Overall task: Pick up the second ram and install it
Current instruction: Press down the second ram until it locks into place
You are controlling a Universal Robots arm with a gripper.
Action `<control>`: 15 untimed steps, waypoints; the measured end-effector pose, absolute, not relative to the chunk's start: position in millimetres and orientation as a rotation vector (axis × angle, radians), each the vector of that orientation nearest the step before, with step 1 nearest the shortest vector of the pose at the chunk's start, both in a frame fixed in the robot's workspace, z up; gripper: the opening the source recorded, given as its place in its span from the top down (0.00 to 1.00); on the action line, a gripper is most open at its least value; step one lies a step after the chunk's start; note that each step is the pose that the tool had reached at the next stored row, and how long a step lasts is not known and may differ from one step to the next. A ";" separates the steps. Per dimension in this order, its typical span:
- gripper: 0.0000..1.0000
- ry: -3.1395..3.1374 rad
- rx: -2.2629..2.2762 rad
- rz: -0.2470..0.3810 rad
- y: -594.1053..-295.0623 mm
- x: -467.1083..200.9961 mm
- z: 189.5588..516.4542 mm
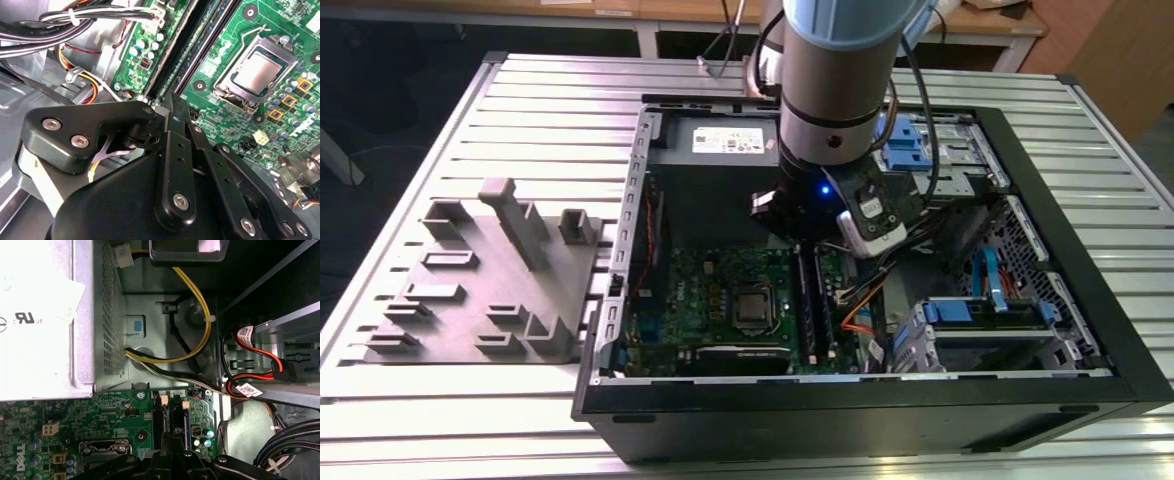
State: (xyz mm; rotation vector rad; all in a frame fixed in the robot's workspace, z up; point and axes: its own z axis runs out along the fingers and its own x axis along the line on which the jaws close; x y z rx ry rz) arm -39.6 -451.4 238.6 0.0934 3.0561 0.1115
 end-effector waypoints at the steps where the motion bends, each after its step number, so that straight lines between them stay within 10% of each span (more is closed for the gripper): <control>1: 0.93 3.056 0.094 0.111 -450.0 -39.8 238.5; 15: 0.93 3.056 0.093 0.115 -448.3 -40.0 229.5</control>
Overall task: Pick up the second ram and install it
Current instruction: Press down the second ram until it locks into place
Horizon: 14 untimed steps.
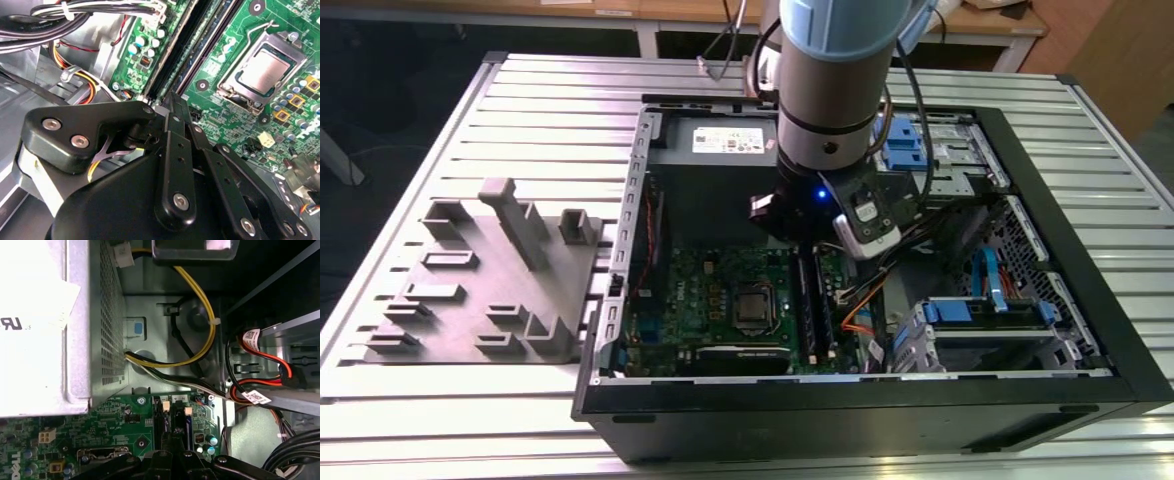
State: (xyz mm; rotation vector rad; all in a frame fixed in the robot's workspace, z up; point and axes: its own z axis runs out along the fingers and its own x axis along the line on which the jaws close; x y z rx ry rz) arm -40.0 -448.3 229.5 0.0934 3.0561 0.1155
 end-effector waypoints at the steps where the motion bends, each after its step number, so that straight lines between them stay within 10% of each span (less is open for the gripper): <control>1: 0.93 3.056 0.093 0.115 -448.3 -40.0 228.4; 14: 0.93 3.056 0.093 0.115 -448.3 -40.0 221.8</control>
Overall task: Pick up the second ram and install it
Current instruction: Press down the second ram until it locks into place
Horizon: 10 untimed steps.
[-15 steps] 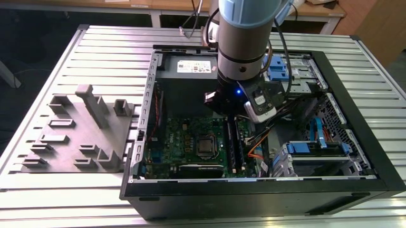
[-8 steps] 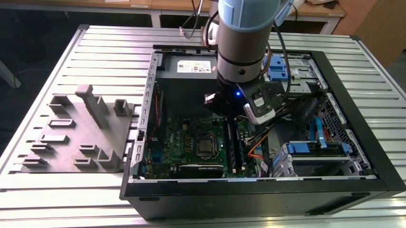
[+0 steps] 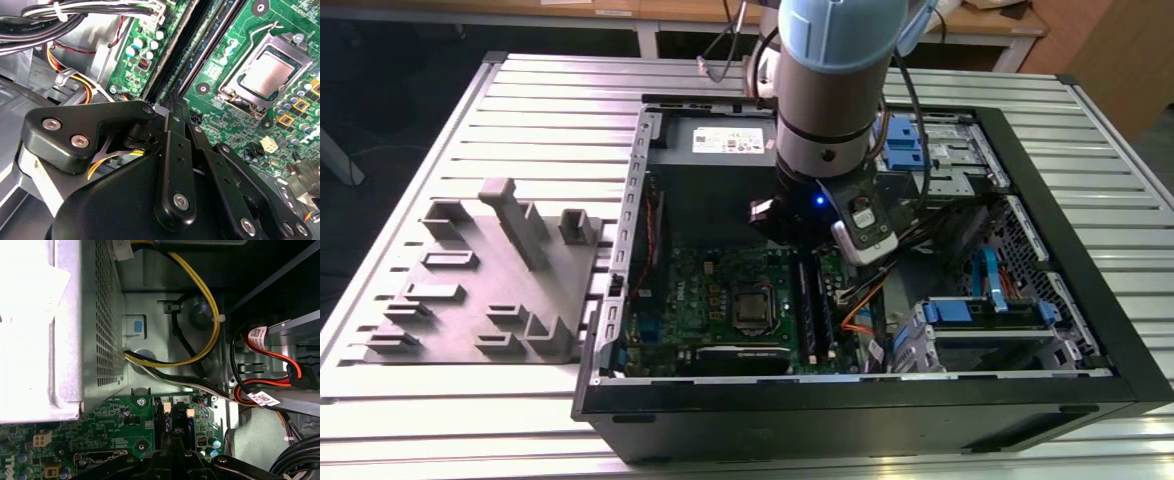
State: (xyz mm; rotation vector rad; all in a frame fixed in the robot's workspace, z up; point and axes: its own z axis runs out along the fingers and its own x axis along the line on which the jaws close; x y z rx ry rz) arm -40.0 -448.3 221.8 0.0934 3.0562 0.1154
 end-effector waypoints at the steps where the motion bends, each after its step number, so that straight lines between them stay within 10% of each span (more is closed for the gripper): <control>1: 0.93 3.056 0.093 0.115 -448.3 -40.0 221.8; 10: 0.93 3.056 0.093 0.115 -448.3 -40.0 220.2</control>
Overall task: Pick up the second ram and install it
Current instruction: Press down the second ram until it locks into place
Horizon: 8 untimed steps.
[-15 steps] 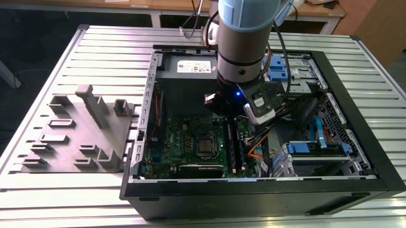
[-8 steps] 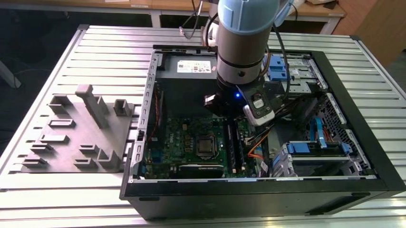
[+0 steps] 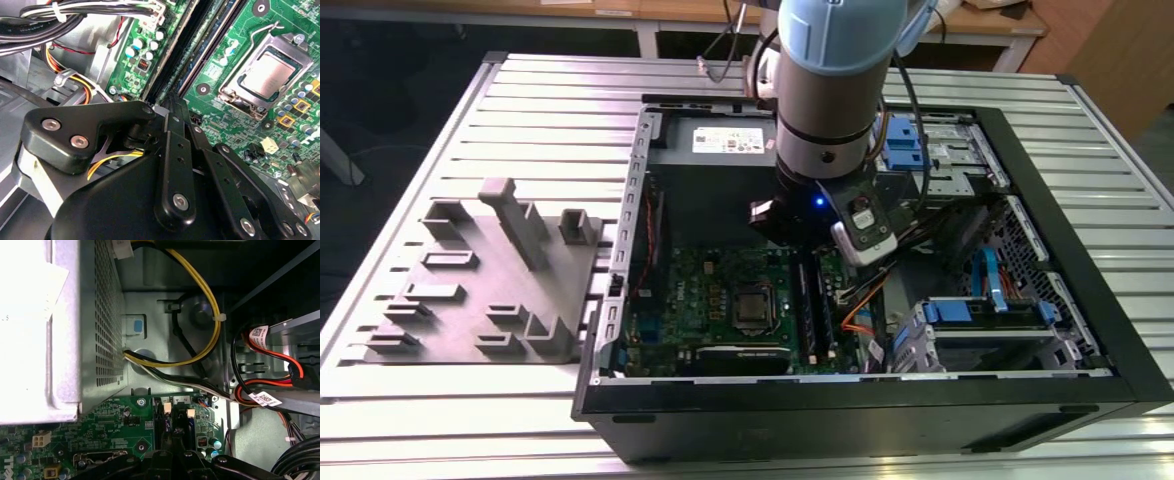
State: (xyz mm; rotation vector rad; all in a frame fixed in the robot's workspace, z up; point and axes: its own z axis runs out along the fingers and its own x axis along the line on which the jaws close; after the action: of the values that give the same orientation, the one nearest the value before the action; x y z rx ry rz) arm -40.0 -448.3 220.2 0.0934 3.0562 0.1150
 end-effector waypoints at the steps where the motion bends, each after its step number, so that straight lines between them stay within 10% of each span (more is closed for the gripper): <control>1: 0.93 3.056 0.093 0.115 -448.3 -40.0 220.1; 8: 0.93 3.056 0.093 0.115 -448.3 -40.0 218.9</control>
State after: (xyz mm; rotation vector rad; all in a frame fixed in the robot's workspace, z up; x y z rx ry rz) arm -40.0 -448.3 218.9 0.0933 3.0561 0.1153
